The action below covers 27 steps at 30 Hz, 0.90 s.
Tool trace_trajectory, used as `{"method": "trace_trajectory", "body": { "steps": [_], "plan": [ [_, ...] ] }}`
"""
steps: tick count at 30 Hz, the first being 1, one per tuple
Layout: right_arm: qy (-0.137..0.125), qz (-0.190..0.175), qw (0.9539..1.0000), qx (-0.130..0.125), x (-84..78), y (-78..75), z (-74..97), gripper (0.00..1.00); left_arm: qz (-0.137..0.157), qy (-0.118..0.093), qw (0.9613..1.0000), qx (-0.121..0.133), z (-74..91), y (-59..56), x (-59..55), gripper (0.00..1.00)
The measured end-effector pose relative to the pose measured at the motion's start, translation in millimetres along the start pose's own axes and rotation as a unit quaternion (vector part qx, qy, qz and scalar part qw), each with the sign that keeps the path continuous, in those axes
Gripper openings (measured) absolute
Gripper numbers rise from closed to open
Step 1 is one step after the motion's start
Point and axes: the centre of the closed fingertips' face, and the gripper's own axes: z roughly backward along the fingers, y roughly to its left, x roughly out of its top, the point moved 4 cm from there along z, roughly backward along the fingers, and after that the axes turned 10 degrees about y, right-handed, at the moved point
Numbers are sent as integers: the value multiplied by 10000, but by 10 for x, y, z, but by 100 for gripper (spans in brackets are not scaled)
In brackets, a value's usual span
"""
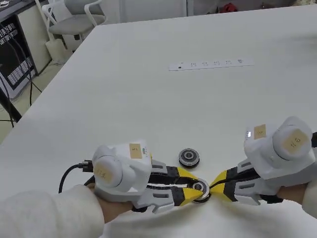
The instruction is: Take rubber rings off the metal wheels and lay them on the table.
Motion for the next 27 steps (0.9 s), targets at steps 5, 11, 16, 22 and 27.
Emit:
{"method": "trace_trajectory", "body": {
  "steps": [5, 11, 16, 22, 27],
  "plan": [
    [45, -90, 9999, 15, -5, -9, 18, 0, -20, -5, 10000, -7, -7, 0, 8, 14],
    [17, -238, 9997, 46, 2, -22, 37, 0, -37, -7, 10000, -5, -7, 5, 7, 14],
    [-118, -559, 9982, 152, -7, -54, 52, 0, -39, -16, 10000, -5, -6, 8, 3, 14],
    [-290, -1120, 9922, 458, -37, -50, 25, 0, -31, -40, 10000, -27, -6, 7, -1, 14],
    [-487, -1577, 9838, 697, -50, -71, 39, 0, -5, -106, 9999, -55, -5, 2, -3, 14]
  ]
}}
